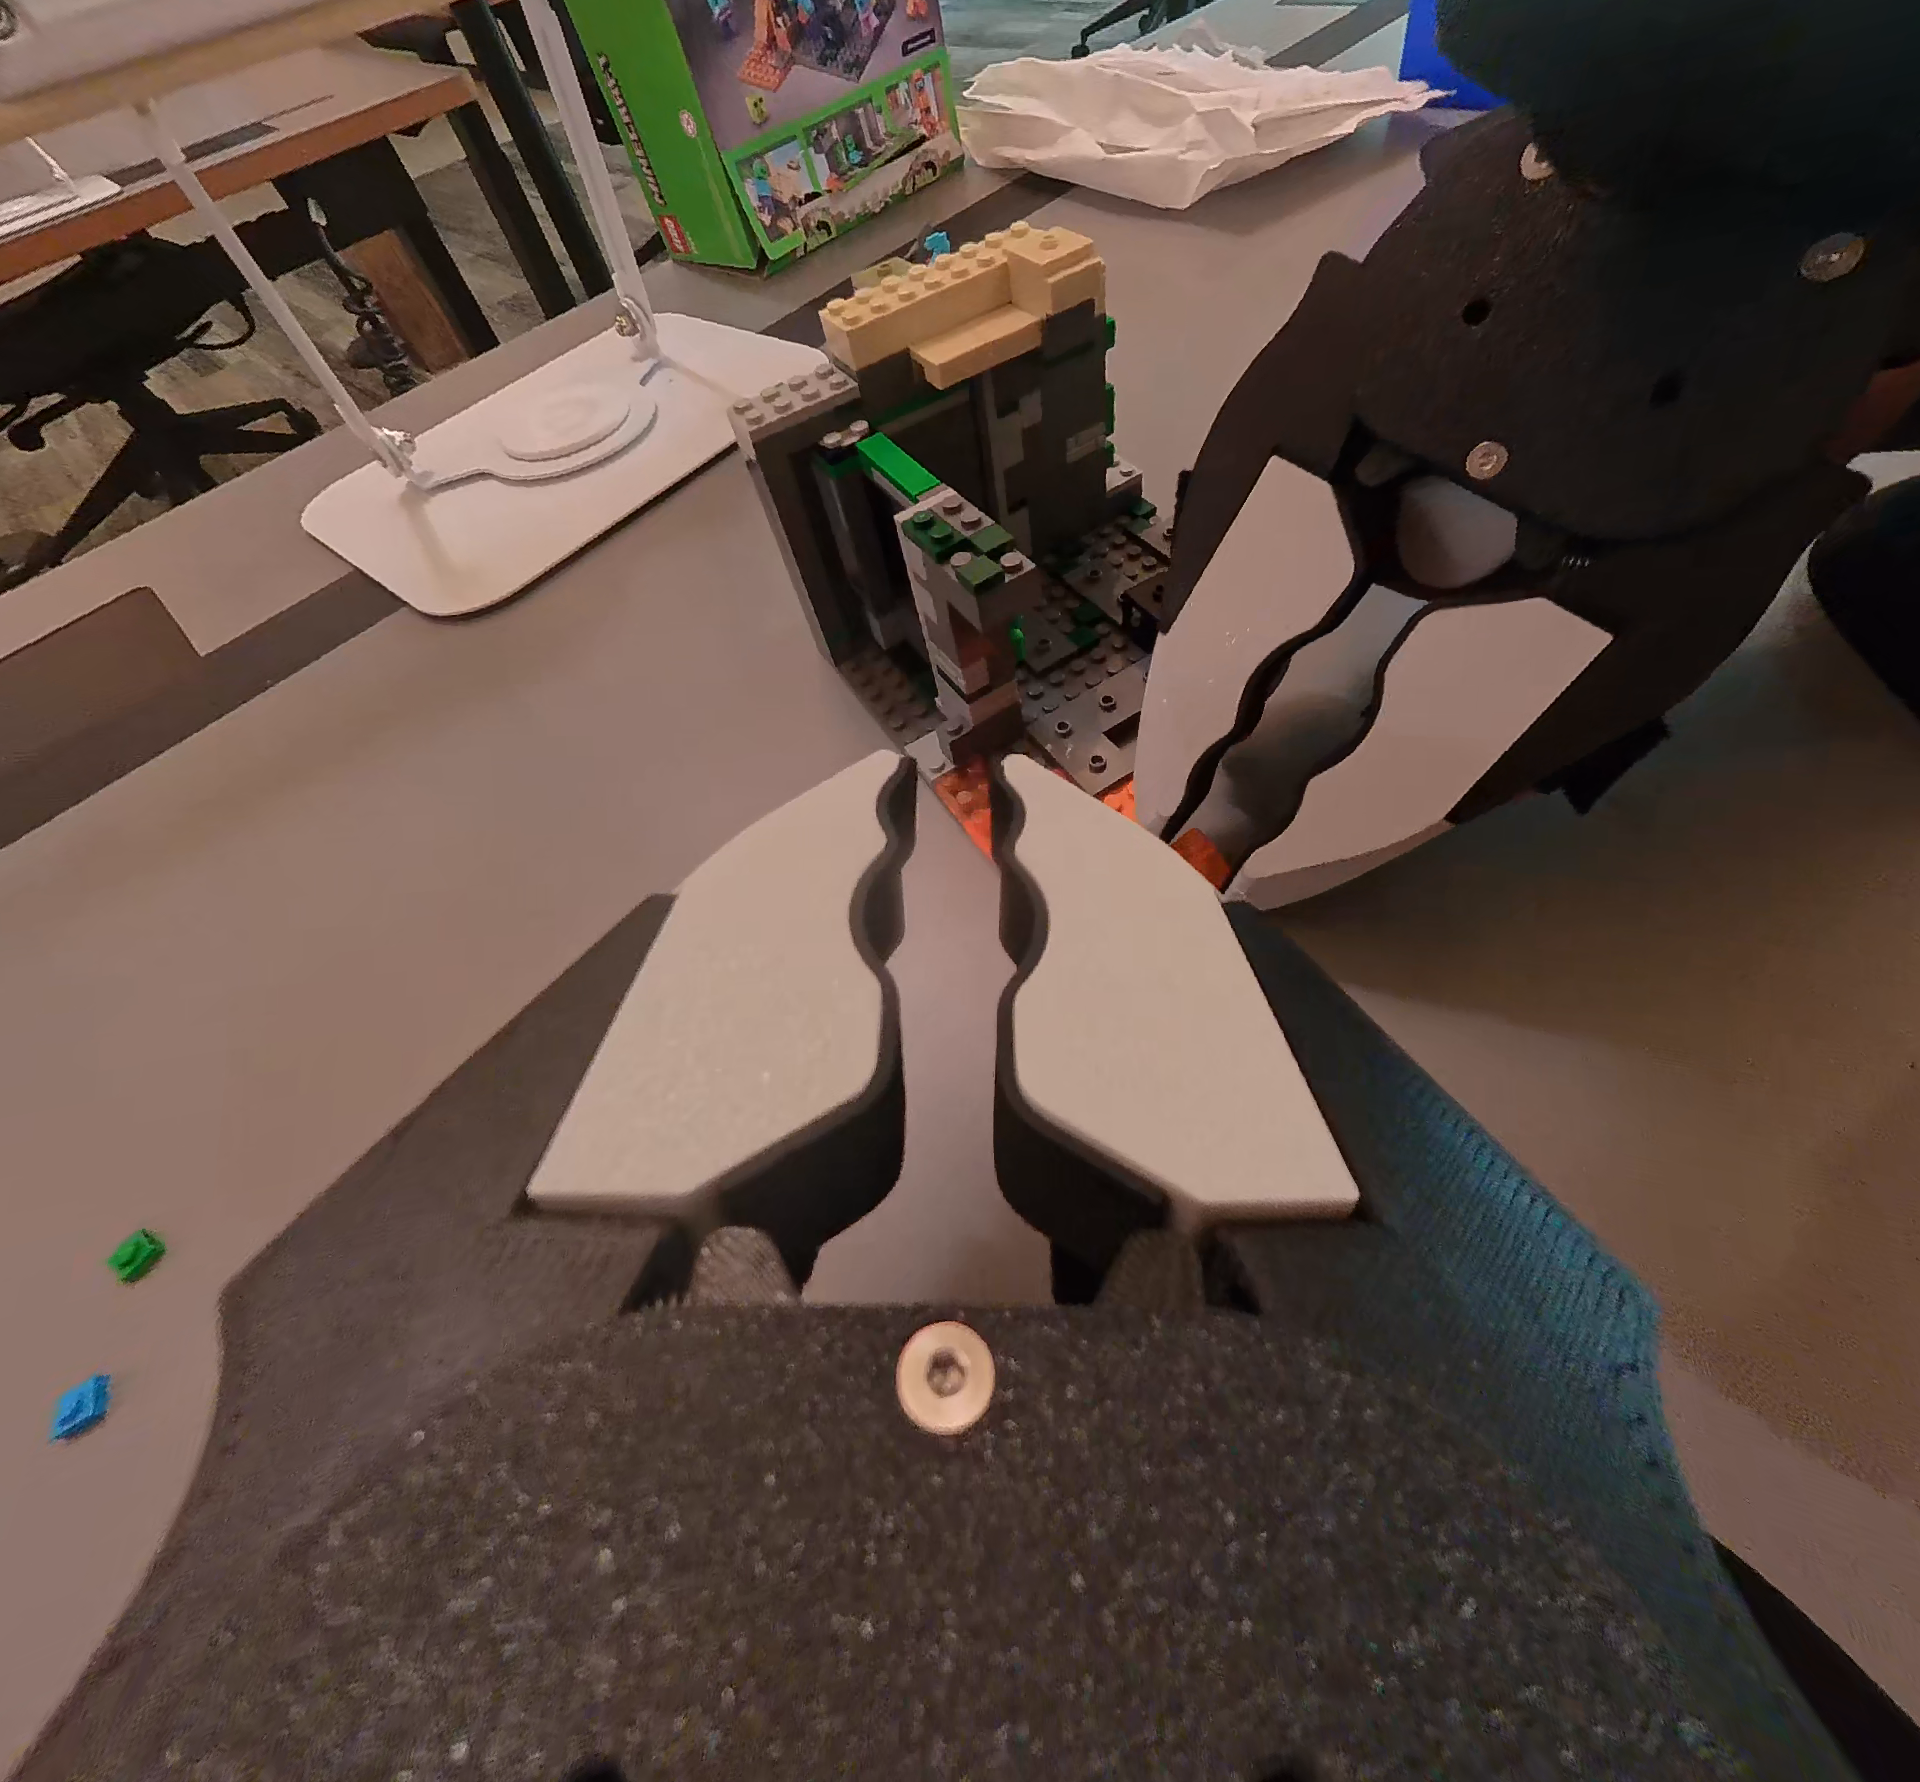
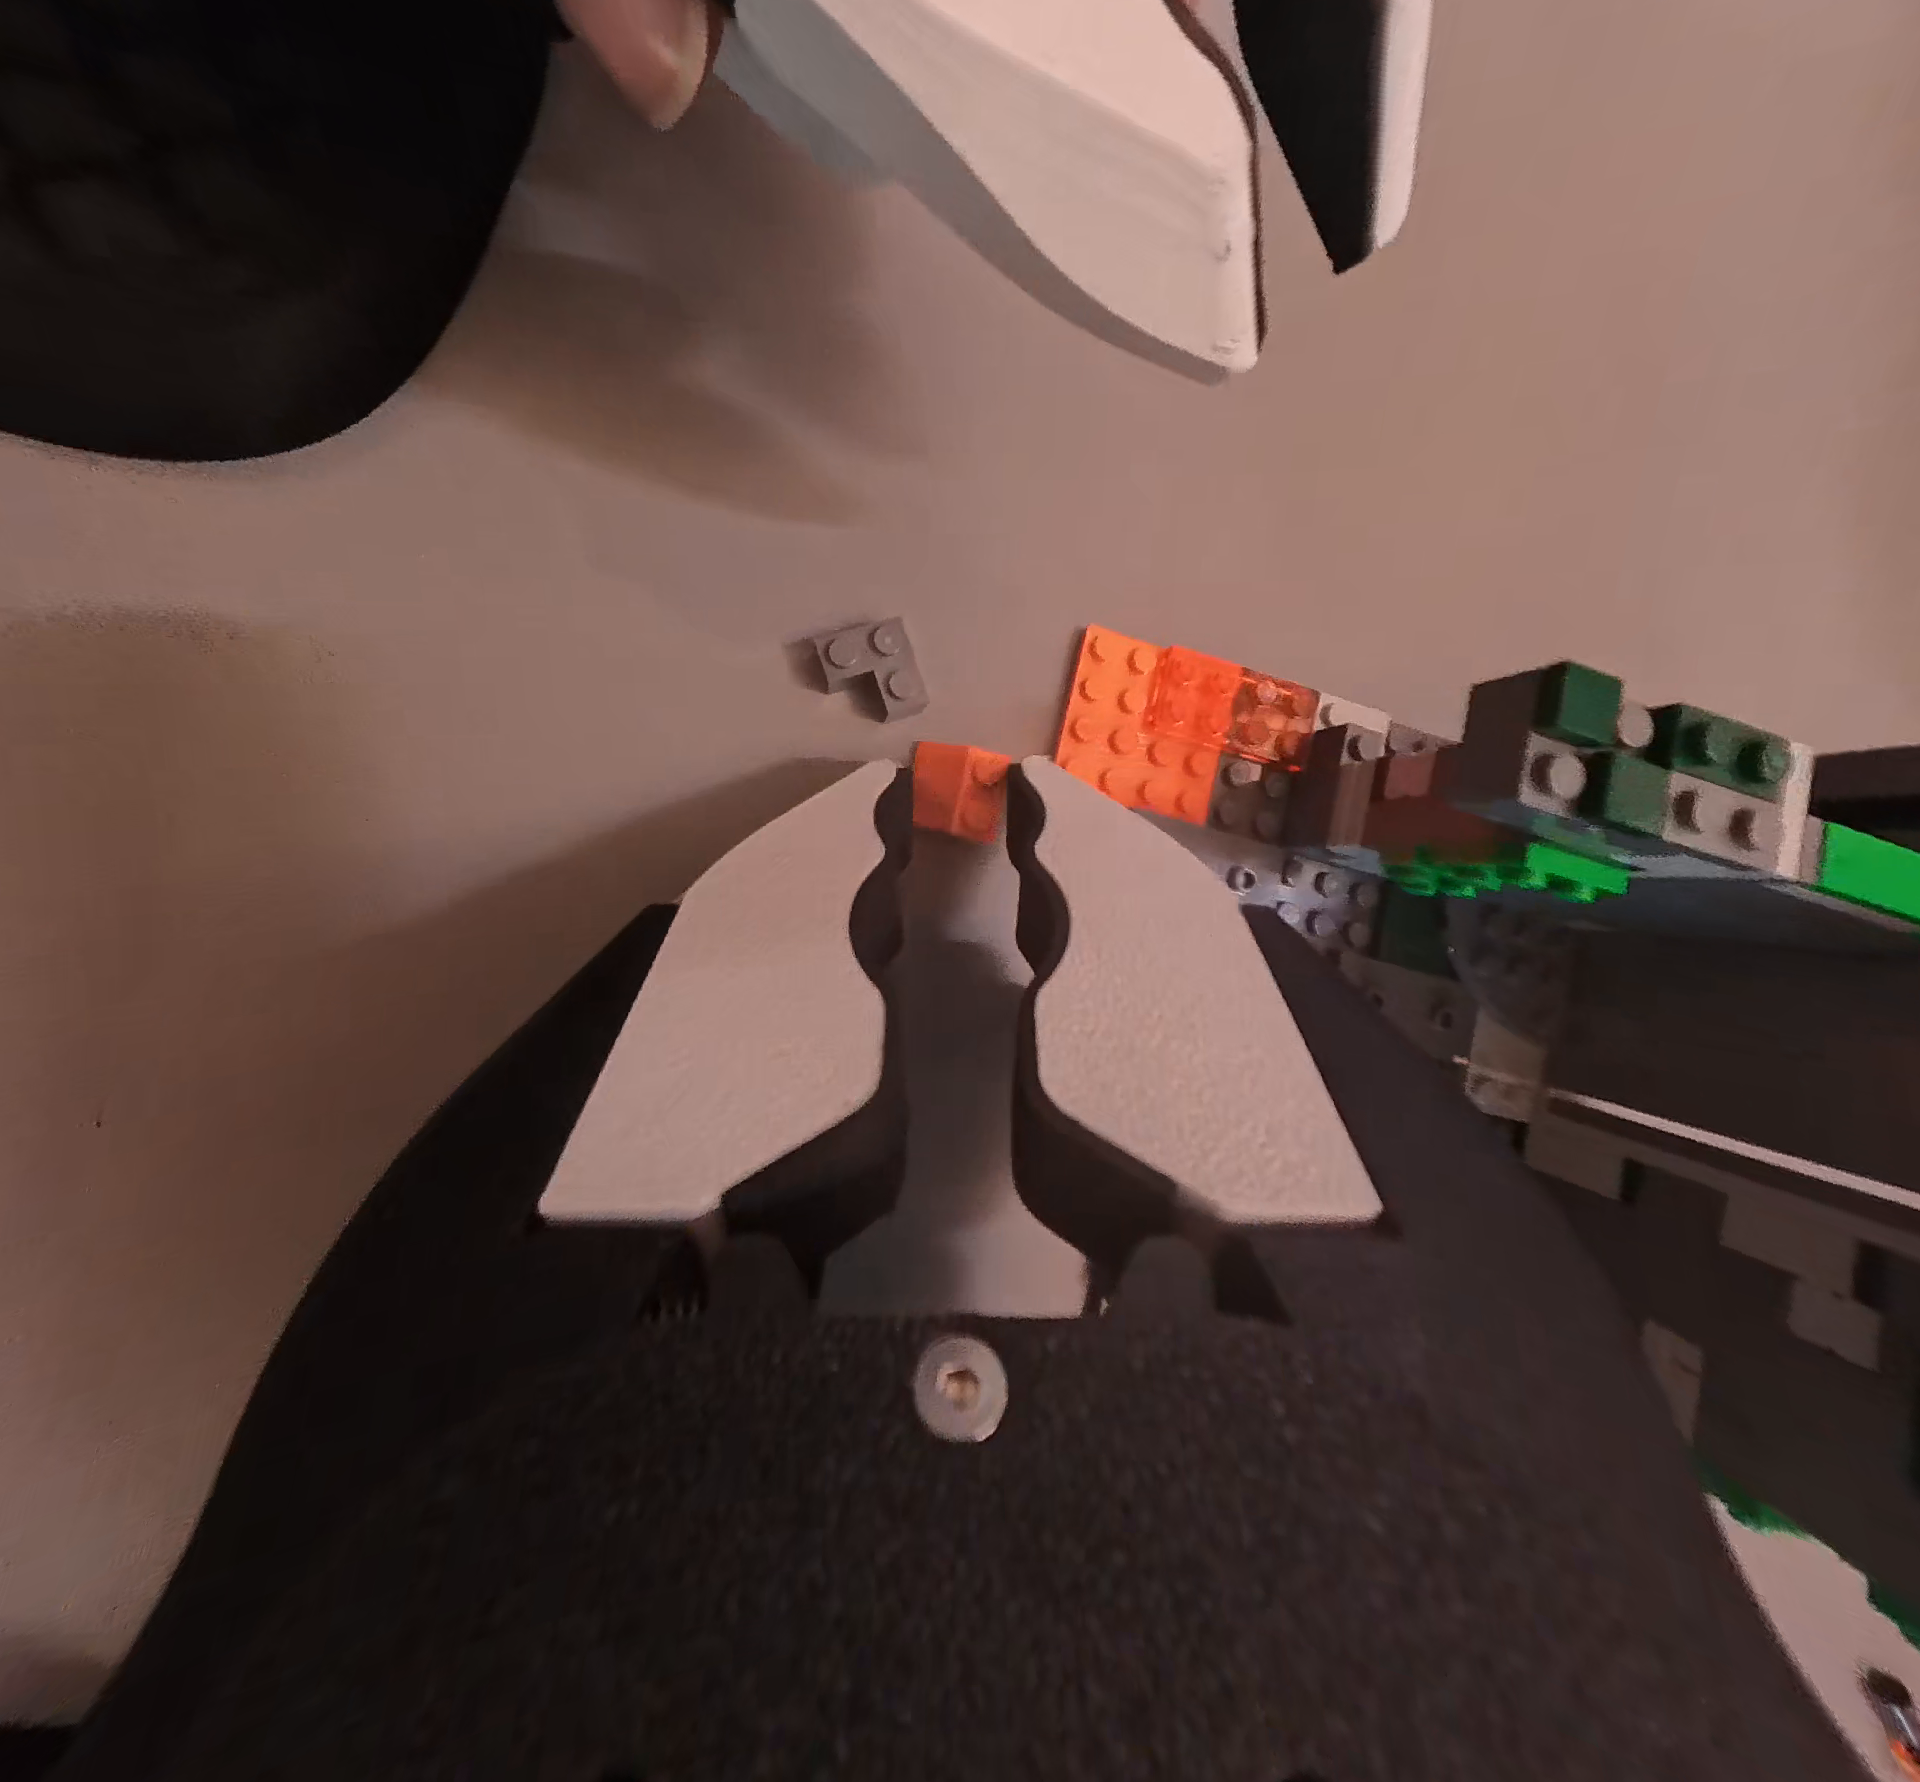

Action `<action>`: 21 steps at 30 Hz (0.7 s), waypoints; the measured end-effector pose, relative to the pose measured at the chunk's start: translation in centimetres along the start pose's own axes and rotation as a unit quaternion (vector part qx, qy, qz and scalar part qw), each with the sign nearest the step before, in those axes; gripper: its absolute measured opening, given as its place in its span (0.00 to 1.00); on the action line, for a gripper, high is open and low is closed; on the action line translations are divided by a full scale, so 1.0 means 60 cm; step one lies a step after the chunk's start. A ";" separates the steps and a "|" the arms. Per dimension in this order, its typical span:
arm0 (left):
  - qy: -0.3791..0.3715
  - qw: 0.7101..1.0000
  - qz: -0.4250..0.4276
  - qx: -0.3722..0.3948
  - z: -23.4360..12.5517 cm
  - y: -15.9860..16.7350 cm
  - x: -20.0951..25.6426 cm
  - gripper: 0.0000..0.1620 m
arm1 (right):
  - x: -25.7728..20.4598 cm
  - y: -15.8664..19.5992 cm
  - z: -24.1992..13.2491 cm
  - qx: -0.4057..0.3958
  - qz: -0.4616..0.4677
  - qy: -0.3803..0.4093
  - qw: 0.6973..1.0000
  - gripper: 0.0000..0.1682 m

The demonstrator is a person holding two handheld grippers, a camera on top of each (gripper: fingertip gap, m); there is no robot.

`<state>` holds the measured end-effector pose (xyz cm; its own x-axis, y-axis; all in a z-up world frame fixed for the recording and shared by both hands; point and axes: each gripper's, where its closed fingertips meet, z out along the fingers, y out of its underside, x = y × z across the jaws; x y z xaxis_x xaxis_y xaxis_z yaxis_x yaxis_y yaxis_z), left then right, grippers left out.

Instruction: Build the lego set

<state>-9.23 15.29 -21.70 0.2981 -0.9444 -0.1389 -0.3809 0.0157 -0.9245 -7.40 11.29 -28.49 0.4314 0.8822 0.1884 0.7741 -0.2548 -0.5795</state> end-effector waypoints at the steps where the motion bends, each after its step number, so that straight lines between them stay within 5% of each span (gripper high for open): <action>1: 0.001 1.000 0.001 -0.001 0.000 0.000 0.001 0.08 | -0.001 -0.001 0.001 -0.001 -0.001 -0.001 1.000 0.10; 21: 0.015 1.000 0.005 -0.023 0.010 0.018 0.011 0.08 | 0.003 0.014 -0.022 0.023 0.045 -0.008 0.999 0.05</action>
<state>-8.92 14.86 -22.99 0.2678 -0.9539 -0.1357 -0.4229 0.0102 -0.9061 -6.08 10.68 -27.88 0.4899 0.8634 0.1210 0.7100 -0.3146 -0.6301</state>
